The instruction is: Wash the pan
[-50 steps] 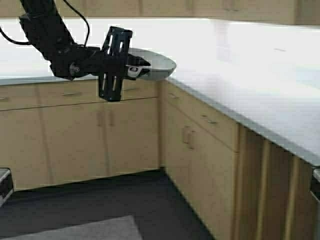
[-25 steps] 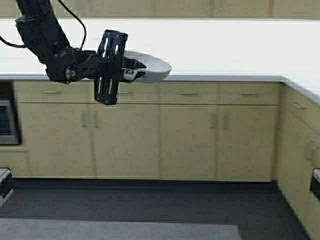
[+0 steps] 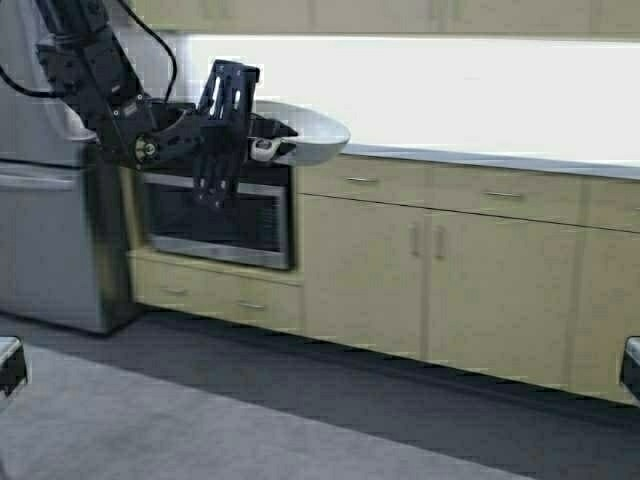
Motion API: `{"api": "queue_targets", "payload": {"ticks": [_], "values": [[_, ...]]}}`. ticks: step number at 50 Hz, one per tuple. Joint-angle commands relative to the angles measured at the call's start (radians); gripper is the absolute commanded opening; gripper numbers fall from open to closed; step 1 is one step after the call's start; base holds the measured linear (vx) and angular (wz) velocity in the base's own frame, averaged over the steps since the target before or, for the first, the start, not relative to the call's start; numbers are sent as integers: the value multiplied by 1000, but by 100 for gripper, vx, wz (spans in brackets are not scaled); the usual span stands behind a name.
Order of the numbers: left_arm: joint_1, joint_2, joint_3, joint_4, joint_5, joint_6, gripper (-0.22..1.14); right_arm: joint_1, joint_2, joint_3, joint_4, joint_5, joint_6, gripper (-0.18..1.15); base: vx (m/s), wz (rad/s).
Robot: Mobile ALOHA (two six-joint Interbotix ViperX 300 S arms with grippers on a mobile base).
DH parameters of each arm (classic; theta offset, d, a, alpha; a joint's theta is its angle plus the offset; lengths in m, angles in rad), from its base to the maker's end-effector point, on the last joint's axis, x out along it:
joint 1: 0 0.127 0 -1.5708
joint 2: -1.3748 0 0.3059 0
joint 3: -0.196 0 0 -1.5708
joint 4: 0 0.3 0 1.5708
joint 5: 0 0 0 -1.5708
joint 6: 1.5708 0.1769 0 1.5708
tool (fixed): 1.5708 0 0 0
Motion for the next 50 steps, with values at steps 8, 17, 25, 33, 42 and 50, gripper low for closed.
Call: {"api": "queue_targets", "payload": {"ticks": [8, 17, 25, 33, 42, 50], "values": [[-2, -29, -9, 0, -25, 9, 3, -2, 3, -17, 0, -3, 0, 6, 12, 67], [-2, -40, 6, 15, -48, 9, 3, 0, 5, -14, -2, -5, -6, 6, 16, 58], [-2, -48, 20, 23, -52, 9, 3, 0, 5, -11, -11, -3, -5, 6, 19, 61], [-2, -48, 17, 23, -67, 8, 3, -2, 15, -11, -14, -3, -5, 6, 19, 60], [-2, -61, 20, 23, -72, -5, 3, -2, 61, -17, -17, -9, -5, 6, 16, 49], [-2, -72, 20, 25, -72, -9, 3, -2, 55, -23, -17, -9, -5, 6, 16, 48]]}}
